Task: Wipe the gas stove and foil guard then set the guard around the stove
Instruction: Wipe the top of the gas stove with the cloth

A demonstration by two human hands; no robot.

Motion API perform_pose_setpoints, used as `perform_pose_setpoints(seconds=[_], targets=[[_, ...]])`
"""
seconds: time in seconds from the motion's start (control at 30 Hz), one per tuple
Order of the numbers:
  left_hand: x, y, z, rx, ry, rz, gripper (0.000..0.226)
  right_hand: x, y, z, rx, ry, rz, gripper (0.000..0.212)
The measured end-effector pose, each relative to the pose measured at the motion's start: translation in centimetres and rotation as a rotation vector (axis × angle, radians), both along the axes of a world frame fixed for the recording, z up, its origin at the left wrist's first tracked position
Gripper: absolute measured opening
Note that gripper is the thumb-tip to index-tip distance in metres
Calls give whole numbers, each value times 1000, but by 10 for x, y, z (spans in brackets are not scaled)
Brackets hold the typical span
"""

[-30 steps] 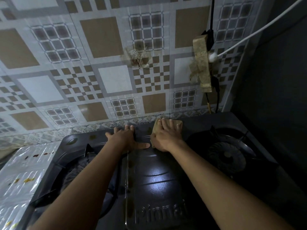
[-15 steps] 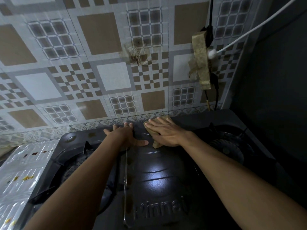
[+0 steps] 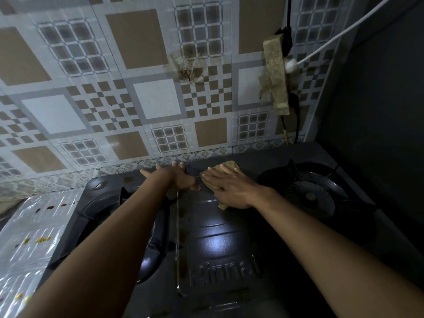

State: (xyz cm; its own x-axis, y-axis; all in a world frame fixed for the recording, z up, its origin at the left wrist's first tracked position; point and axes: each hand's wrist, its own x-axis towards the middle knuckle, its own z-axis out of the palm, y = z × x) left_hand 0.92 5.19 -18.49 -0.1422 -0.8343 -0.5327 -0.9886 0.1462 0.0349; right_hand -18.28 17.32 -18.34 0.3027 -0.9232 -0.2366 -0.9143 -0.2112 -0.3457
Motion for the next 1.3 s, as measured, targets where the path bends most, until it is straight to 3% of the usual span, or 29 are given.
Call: perform_pose_setpoints(seconds=[0.17, 0.33, 0.43, 0.7, 1.03, 1.3], targets=[[-3, 39, 13, -93, 66, 7, 107, 13, 28, -3, -13, 53, -132, 71], [1, 72, 12, -425, 48, -187, 93, 21, 57, -4, -26, 25, -220, 73], [-1, 95, 11, -514, 35, -270, 82, 26, 76, -5, -50, 41, -243, 74], [-10, 160, 7, -429, 122, -419, 59, 27, 148, -6, -70, 35, -225, 75], [-44, 232, -1, -382, 70, -395, 57, 0, 241, -13, -189, -8, -144, 70], [-56, 248, -5, -319, 70, -257, 59, -44, 284, -15, -236, 28, -175, 67]])
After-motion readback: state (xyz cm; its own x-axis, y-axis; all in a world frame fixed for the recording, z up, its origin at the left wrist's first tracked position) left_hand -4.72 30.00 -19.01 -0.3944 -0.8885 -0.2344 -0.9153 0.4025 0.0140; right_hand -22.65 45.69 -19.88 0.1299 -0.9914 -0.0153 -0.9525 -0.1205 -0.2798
